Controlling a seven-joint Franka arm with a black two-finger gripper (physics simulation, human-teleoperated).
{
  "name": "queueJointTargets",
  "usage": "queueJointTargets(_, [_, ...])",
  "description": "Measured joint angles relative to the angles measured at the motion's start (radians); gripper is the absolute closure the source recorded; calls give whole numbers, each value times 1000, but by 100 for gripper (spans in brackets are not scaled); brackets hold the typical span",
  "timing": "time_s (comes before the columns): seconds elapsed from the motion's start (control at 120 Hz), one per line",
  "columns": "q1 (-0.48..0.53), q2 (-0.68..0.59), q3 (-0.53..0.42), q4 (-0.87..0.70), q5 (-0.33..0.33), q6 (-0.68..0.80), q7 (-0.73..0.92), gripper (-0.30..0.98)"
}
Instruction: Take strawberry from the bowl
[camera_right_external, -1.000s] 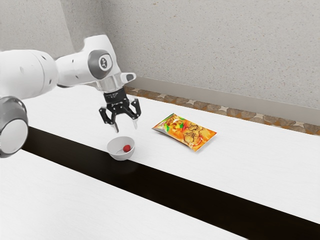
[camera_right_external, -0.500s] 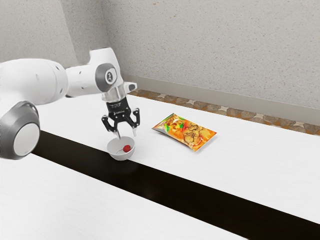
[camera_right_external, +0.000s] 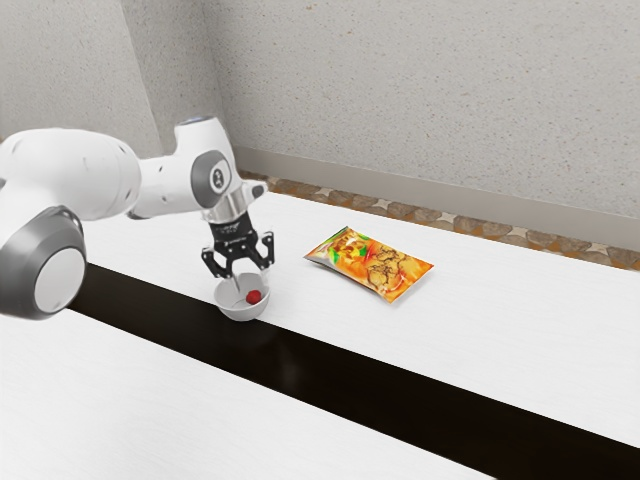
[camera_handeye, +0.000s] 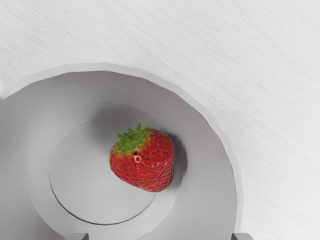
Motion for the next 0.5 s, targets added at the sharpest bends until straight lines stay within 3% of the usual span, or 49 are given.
queueJointTargets(0.5, [23, 48, 0, -5, -48, 82, 33, 44])
